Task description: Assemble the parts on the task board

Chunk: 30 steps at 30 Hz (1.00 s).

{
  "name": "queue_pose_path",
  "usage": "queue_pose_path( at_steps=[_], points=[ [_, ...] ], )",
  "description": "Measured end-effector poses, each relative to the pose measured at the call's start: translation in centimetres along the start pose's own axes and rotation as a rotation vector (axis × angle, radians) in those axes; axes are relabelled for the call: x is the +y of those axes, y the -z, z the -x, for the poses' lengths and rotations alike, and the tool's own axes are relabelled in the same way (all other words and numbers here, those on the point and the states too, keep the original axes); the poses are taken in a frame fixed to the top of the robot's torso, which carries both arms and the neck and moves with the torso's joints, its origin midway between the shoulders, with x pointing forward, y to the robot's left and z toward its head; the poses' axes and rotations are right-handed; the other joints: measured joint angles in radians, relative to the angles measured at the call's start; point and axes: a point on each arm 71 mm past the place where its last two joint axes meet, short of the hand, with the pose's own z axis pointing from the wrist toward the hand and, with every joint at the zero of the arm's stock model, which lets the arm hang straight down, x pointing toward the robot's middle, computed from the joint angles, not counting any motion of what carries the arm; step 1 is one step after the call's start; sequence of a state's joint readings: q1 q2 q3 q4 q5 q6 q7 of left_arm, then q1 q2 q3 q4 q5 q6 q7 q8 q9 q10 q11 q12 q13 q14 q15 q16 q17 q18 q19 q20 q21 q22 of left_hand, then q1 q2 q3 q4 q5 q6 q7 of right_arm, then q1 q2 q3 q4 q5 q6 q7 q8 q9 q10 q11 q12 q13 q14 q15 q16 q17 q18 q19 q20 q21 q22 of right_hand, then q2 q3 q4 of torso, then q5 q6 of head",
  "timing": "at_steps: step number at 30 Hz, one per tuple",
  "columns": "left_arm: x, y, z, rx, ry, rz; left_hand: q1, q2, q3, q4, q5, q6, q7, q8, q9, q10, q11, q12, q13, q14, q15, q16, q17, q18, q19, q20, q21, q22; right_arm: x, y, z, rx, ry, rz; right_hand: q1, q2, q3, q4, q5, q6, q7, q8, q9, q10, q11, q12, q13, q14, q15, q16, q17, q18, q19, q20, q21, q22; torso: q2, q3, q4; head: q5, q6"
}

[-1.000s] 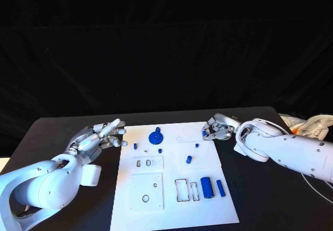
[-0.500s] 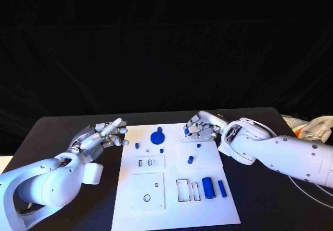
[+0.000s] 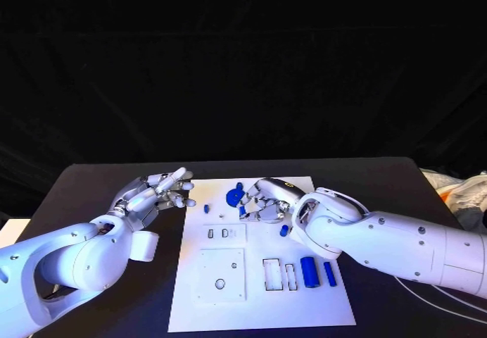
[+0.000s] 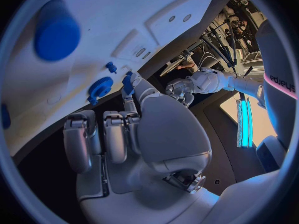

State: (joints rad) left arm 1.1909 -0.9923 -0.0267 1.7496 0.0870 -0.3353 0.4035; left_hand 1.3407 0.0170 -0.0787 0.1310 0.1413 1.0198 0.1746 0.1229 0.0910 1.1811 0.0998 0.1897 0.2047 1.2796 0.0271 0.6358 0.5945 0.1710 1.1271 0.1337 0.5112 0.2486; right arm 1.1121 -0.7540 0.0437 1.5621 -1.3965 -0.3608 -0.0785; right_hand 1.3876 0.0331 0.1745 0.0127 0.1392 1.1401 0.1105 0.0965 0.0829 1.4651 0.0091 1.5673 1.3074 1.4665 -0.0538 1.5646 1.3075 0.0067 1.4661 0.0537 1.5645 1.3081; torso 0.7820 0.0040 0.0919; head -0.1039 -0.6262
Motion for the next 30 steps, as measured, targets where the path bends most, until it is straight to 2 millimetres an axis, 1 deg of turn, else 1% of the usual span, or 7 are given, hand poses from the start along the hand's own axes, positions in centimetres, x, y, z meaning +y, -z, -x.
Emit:
queue_pose_path(
  at_steps=[4,6,8,10,17,23,30],
  points=[
    [0.0,-0.1,0.1,-0.002,-0.001,0.000,0.000,0.000,0.000,0.000,0.000,0.000,0.000,0.000,0.000,0.000,0.000,0.000,0.000,0.000,0.000,0.000,0.000,0.000,0.000,0.000,0.000,0.000,0.8,-0.3,-1.6,0.026,0.012,-0.007,-0.001,0.001,0.000,0.000,0.000,0.000,0.000,0.000,0.000,0.000,0.000,0.000,0.000,0.000,0.000,0.000,0.000,0.000,0.000,0.000,0.000,0.000,-0.001,-0.0006,0.0005,0.006,-0.005],
    [0.1,-0.1,0.1,-0.003,-0.001,0.000,0.000,0.000,0.000,0.000,0.000,0.000,0.000,0.000,0.000,0.000,0.000,0.000,0.000,0.000,0.000,0.000,0.000,0.000,0.000,0.000,0.000,0.000,1.3,-0.4,-2.2,0.038,0.021,-0.006,-0.009,-0.007,0.000,0.000,0.000,0.000,0.000,0.000,0.000,0.000,0.000,0.000,0.000,0.000,0.000,0.000,0.000,0.000,0.000,0.000,0.000,0.000,-0.001,-0.0007,0.0005,0.009,-0.008],
    [0.1,-0.2,0.1,-0.002,-0.001,0.000,0.000,0.000,0.000,0.000,0.000,0.000,0.000,0.000,0.000,0.000,0.000,0.000,0.000,0.000,0.000,0.000,0.000,0.000,0.000,0.000,0.000,0.000,1.7,-0.4,-2.8,0.049,0.036,-0.004,-0.009,-0.007,0.000,0.000,-0.001,0.000,0.000,0.000,0.000,0.000,0.000,0.000,0.000,0.000,0.000,0.000,0.000,0.000,0.000,0.000,0.000,0.000,-0.002,-0.0010,0.0005,0.010,-0.009],
    [0.1,-0.2,0.0,-0.002,-0.001,0.001,0.005,0.005,0.000,-0.003,0.000,0.000,0.000,0.000,0.000,0.000,0.000,0.000,0.000,-0.003,-0.003,0.000,0.001,0.000,0.000,0.000,0.000,0.001,1.9,-0.5,-3.2,0.057,0.052,-0.002,-0.022,0.000,0.000,0.000,-0.001,0.000,0.000,0.000,0.000,0.000,0.000,0.000,0.000,0.000,0.000,0.000,0.000,0.000,0.000,0.000,0.000,0.000,-0.001,-0.0009,0.0000,0.010,-0.010],
    [0.1,-0.3,0.0,-0.001,-0.001,0.001,0.005,0.005,0.000,-0.005,0.000,0.000,0.000,0.000,0.001,0.000,0.000,0.000,0.001,-0.004,-0.004,0.000,0.001,0.000,0.000,0.000,0.000,0.001,2.4,-0.7,-3.8,0.074,0.093,-0.003,-0.027,-0.003,0.000,0.000,-0.003,0.000,0.000,-0.003,0.000,0.000,0.000,0.000,0.000,0.000,0.000,0.000,0.000,0.000,0.000,0.000,0.000,0.000,-0.001,-0.0004,-0.0015,0.011,-0.012],
    [0.1,-0.3,0.0,-0.001,-0.001,0.002,0.005,0.005,0.000,-0.005,0.000,0.000,0.000,0.000,0.001,0.000,0.000,0.000,0.001,-0.004,-0.004,0.000,0.001,0.000,0.000,0.000,0.000,0.001,2.8,-0.7,-4.0,0.084,0.113,0.001,-0.032,-0.007,0.001,0.002,-0.003,0.000,0.000,-0.005,0.000,0.000,0.000,0.000,0.000,0.000,0.000,0.000,0.000,0.000,0.000,0.000,0.000,0.000,-0.001,-0.0003,-0.0001,0.011,-0.016],
    [0.1,-0.3,0.0,-0.001,-0.001,0.002,0.005,0.005,0.000,-0.005,0.000,0.000,0.000,0.000,0.001,0.000,0.000,0.000,0.001,-0.004,-0.004,0.000,0.001,0.000,0.000,0.000,0.000,0.001,2.9,-0.8,-3.9,0.094,0.135,-0.001,-0.038,-0.013,0.007,0.007,-0.006,0.000,0.000,-0.005,0.001,0.000,0.000,0.000,0.000,0.000,0.000,0.000,0.001,0.000,0.000,0.000,0.000,0.000,0.000,-0.0012,0.0011,0.013,-0.020]
  ],
)
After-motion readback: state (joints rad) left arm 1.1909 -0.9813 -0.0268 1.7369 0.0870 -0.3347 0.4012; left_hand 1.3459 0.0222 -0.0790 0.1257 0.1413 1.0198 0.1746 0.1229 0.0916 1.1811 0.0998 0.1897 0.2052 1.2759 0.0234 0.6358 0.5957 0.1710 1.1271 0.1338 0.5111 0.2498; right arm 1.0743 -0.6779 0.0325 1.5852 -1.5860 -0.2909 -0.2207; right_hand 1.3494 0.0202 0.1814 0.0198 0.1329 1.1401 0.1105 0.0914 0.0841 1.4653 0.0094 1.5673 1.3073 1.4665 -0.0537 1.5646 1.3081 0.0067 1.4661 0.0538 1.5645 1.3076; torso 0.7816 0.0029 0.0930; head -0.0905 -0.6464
